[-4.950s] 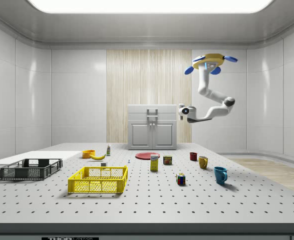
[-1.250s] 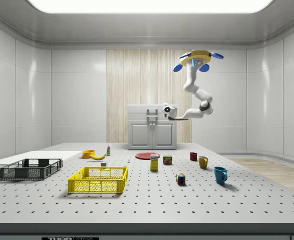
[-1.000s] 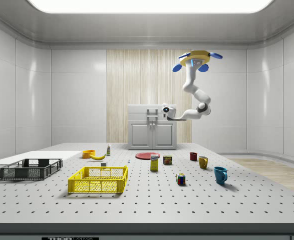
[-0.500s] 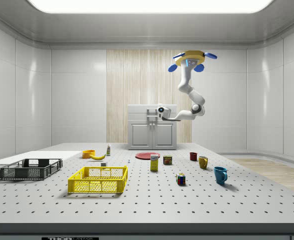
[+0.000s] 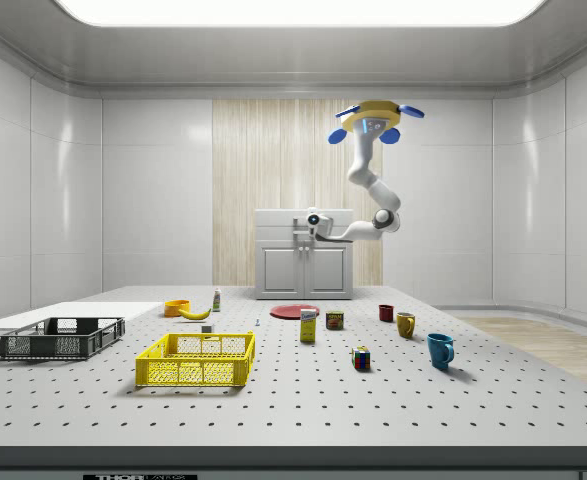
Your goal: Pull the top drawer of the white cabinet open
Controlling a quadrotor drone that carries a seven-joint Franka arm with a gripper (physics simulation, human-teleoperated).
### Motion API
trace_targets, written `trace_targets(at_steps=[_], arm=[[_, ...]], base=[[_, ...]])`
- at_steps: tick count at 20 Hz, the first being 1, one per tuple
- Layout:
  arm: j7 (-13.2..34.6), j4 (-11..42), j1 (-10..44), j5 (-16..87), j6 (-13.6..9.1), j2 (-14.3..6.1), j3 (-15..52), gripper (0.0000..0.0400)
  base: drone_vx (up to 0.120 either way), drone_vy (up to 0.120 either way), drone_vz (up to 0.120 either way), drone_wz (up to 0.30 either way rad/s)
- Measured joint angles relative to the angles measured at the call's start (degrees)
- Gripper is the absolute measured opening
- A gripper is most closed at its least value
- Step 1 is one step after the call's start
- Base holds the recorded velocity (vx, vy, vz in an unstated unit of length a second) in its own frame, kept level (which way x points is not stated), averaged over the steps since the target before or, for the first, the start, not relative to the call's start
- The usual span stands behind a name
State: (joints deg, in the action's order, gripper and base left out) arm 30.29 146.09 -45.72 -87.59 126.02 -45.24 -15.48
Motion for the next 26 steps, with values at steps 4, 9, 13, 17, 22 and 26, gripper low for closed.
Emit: trace_targets(at_steps=[4,9,13,17,22,26], arm=[[-0.7,-0.7,0.6,-1.8,0.1,1.4,1.7,0.0305],[-1.3,-1.3,1.7,-3.7,-0.1,2.7,3.5,0.0305],[-1.5,-1.6,2.8,-4.5,-0.7,3.3,4.6,0.0305],[-1.7,-1.8,3.8,-5.3,-1.1,3.8,5.8,0.0305],[-2.5,-3.0,4.6,-7.7,-0.7,5.7,8.1,0.0305],[-3.1,-4.0,5.2,-9.6,-0.3,7.3,10.1,0.0305]], base=[[0.0,0.0,0.01,0.0],[0.0,0.0,0.08,0.0],[0.0,0.0,0.11,0.0],[0.0,0.0,0.0,0.0],[0.0,0.0,0.0,0.0],[0.0,0.0,0.0,0.0]])
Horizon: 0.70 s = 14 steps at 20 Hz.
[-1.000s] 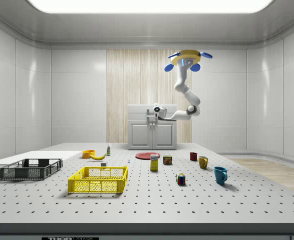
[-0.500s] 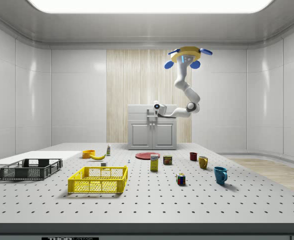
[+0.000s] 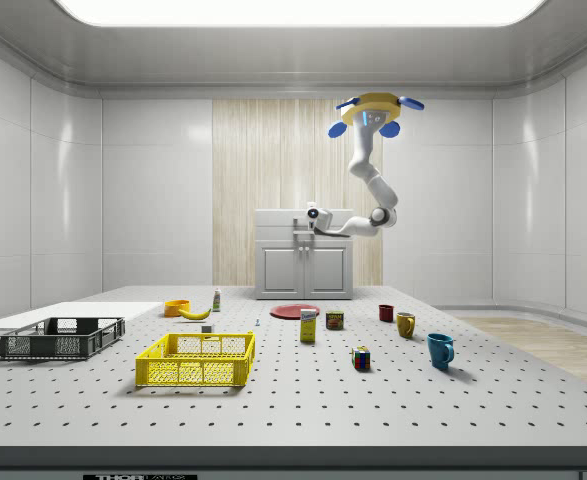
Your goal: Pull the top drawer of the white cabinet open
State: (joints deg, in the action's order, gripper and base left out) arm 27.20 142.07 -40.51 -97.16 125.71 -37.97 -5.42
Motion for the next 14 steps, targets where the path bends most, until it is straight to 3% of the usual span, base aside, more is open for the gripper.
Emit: trace_targets(at_steps=[14], arm=[[-1.7,-3.6,2.7,-5.4,1.2,4.8,6.4,0.0305]], base=[[0.0,0.0,0.0,0.0]])
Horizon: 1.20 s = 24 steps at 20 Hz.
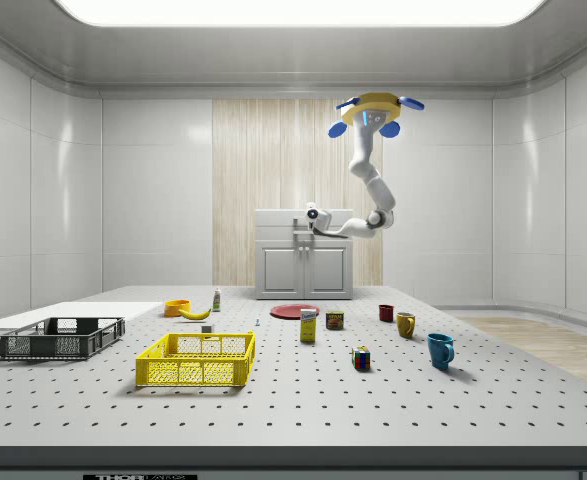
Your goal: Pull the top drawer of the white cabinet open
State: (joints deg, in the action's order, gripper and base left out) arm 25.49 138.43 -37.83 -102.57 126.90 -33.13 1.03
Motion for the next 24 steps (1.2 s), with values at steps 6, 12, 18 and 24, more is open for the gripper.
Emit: trace_targets(at_steps=[6,12,18,24], arm=[[-0.8,-2.0,1.1,-2.3,0.9,2.4,3.0,0.0305],[-1.2,-3.5,2.4,-3.9,1.4,4.0,5.4,0.0305],[-1.4,-4.3,3.7,-4.8,1.5,4.9,7.2,0.0305],[-1.4,-5.0,5.3,-4.9,0.8,5.7,8.2,0.0305]], base=[[0.0,0.0,0.0,0.0],[0.0,0.0,0.0,0.0],[0.0,0.0,0.0,0.0],[0.0,0.0,0.0,0.0]])
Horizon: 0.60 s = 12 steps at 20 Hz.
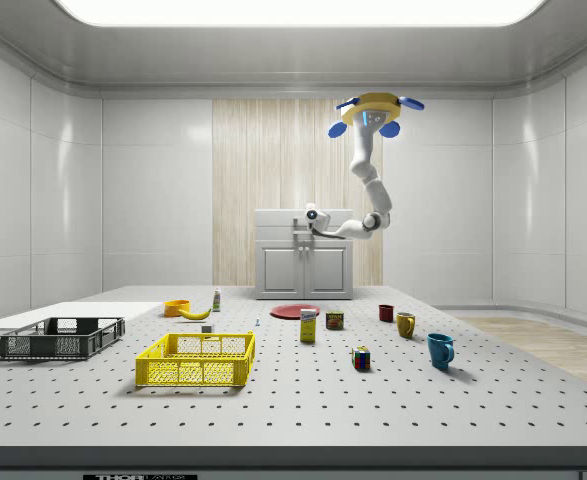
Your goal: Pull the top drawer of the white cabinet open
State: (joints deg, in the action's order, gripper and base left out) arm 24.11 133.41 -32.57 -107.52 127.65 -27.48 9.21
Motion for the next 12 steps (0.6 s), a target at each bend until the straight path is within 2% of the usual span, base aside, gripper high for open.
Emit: trace_targets(at_steps=[7,12], arm=[[0.0,-1.6,1.9,0.5,-1.4,1.9,0.4,0.0305],[0.0,-2.1,3.0,0.6,-2.0,2.5,0.8,0.0305]], base=[[0.0,0.0,0.0,0.0],[0.0,0.0,0.0,0.0]])
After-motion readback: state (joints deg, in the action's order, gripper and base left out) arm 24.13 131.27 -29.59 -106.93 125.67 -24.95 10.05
